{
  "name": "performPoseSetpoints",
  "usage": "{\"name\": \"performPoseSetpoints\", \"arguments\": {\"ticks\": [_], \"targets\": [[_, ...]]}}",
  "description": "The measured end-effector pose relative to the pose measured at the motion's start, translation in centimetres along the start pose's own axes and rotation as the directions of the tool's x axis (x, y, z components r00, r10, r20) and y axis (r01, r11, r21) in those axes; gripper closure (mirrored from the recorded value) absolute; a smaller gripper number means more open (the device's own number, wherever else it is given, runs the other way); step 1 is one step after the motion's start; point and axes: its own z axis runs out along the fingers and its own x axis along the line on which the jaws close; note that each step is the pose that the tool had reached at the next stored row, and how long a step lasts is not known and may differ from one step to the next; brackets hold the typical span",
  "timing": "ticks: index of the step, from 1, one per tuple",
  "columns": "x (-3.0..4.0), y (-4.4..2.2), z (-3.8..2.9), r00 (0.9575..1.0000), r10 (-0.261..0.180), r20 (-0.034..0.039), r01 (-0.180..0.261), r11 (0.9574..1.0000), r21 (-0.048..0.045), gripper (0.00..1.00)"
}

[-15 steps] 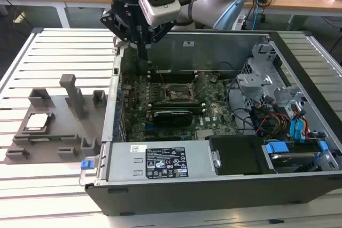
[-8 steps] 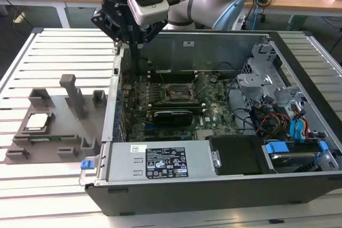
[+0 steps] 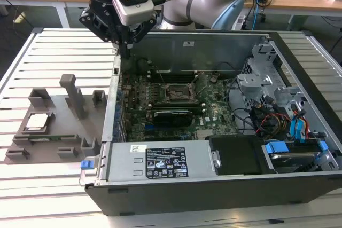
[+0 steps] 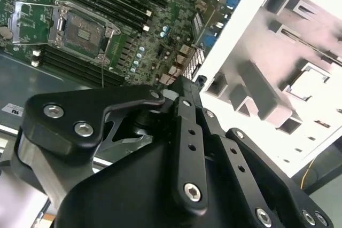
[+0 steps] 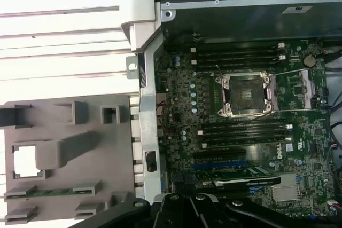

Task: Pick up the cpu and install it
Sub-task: 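Reach for the cpu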

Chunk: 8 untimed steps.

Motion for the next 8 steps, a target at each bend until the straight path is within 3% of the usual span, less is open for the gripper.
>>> {"name": "performPoseSetpoints", "arguments": {"ticks": [5, 8], "targets": [[0.57, -0.04, -0.01, 1.0000, 0.000, 0.0000, 0.000, 1.0000, 0.0000, 0.89], [1.27, -0.09, -0.03, 1.0000, 0.000, 0.0000, 0.000, 1.0000, -0.0001, 0.89]]}}
